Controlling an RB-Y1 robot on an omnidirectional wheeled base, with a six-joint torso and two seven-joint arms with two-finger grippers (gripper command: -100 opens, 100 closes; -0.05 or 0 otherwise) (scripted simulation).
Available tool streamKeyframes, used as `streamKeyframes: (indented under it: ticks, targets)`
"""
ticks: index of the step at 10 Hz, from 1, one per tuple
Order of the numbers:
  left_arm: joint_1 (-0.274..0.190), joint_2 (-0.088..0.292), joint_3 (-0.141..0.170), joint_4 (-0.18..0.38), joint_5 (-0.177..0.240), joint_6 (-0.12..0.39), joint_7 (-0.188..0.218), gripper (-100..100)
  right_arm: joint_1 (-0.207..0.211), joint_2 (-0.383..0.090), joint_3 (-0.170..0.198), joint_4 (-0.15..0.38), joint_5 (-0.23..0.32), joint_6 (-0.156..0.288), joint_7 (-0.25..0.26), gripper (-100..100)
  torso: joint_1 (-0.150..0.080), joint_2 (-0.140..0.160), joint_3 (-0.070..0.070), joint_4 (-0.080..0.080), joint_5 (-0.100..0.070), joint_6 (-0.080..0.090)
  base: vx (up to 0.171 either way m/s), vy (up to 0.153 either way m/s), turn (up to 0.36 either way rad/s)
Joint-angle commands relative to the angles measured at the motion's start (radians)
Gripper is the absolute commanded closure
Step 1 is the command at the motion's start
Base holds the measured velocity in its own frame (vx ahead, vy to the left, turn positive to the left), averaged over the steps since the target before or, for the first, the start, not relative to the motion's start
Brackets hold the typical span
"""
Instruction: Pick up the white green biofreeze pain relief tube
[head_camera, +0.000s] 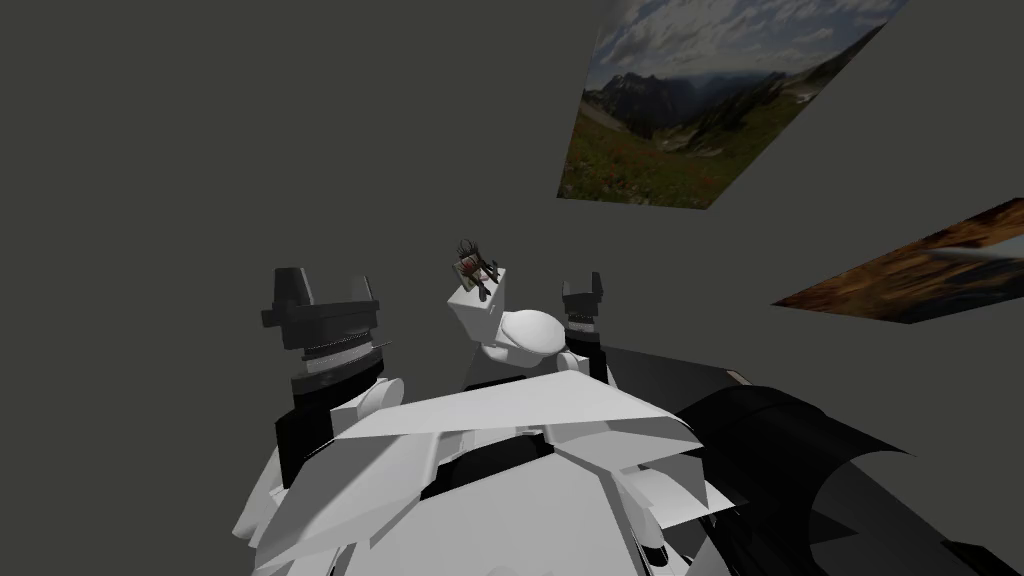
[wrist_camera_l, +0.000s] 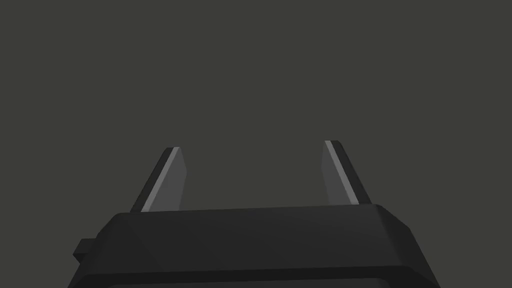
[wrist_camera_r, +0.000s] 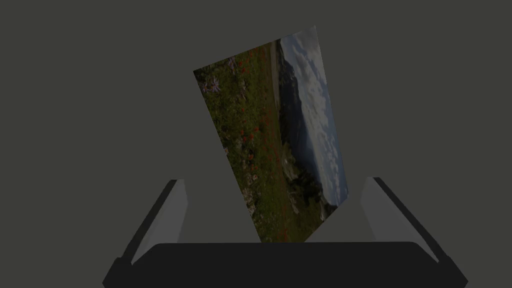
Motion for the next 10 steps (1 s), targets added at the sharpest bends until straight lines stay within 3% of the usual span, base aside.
streamKeyframes:
  ticks: [1,3,4,10]
  targets:
    - [-0.001,0.041,0.003,0.019,-0.018,-0.009,0.0,-100,0.0,0.0,0.0,0.0,0.0,0.0,0.0,0,0.0,0.0,0.0,0.0,0.0,0.0,0.004,-0.01,-0.034]
    - [-0.001,0.076,0.008,0.047,-0.044,-0.022,0.001,-100,0.0,0.0,0.0,0.0,0.0,0.0,0.0,0,-0.001,0.0,0.0,0.0,0.0,0.0,0.004,-0.02,-0.04]
    - [-0.001,0.108,0.013,0.084,-0.077,-0.037,0.002,-100,0.0,0.0,0.0,0.0,0.0,0.0,0.0,0,-0.001,0.0,0.0,0.0,0.0,0.0,0.012,-0.037,-0.057]
    - [0.006,0.173,0.034,0.224,-0.201,-0.095,0.001,-100,0.0,0.0,0.0,0.0,0.0,0.0,0.0,0,-0.001,-0.001,0.0,0.0,0.0,0.0,0.009,-0.028,-0.05]
